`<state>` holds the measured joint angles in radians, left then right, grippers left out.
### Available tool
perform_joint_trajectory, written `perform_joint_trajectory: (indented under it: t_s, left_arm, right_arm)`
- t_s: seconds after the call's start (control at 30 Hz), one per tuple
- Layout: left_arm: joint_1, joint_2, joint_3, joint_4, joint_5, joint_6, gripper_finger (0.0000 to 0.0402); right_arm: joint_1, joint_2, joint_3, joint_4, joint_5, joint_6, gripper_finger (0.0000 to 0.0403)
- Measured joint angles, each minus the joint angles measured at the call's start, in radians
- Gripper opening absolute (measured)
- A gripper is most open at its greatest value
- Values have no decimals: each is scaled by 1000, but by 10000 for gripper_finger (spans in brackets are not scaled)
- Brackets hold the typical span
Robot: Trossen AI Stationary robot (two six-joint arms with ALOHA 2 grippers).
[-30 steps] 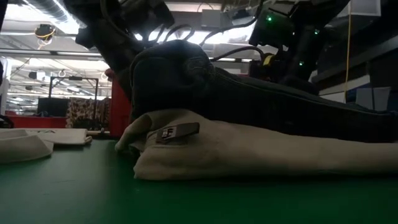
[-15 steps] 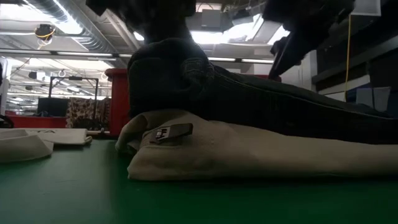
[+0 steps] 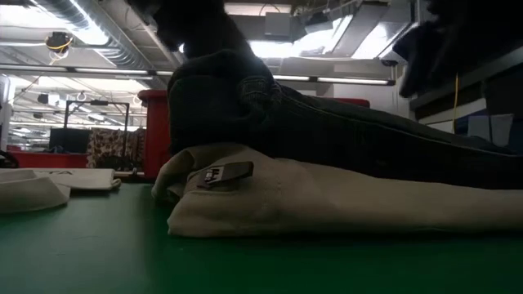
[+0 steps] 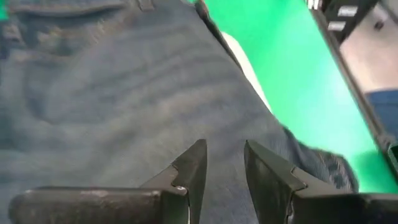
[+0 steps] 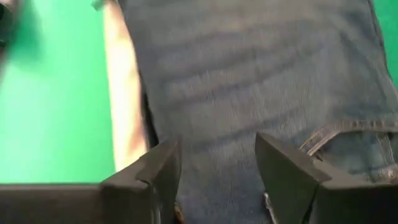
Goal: Fold Laundry from Bin
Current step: Stack the dark blue jeans on top of the gray shorts
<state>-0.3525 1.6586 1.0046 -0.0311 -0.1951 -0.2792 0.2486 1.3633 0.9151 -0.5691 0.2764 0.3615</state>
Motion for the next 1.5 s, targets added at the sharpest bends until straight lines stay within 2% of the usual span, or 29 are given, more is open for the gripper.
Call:
perform_joint_trajectory:
  t_s: [0.1, 0.4, 0.63, 0.87, 1.2, 1.37, 1.5]
  left_arm:
    - [-27, 47, 0, 3, -11, -1, 103]
    - [-64, 209, 7, 23, -23, -3, 103]
    - [-65, 245, 7, 23, -21, 0, 103]
    - [-56, 146, -2, -27, -11, 85, 103]
    - [-40, -74, -2, -130, -23, 106, 103]
    - [-32, -137, -1, -121, -45, 107, 103]
    - [-26, -153, -1, -120, -66, 111, 103]
  right_arm:
    - [23, 38, -22, -3, 30, 50, 205]
    - [21, 178, -76, 24, 3, 105, 205]
    - [20, 220, -77, 32, -1, 105, 205]
    - [19, 198, -49, 5, -25, 101, 205]
    - [19, 143, 57, -1, -34, 53, 205]
    - [19, 147, 63, 165, -28, 41, 205]
    - [19, 164, 65, 298, 37, -29, 205]
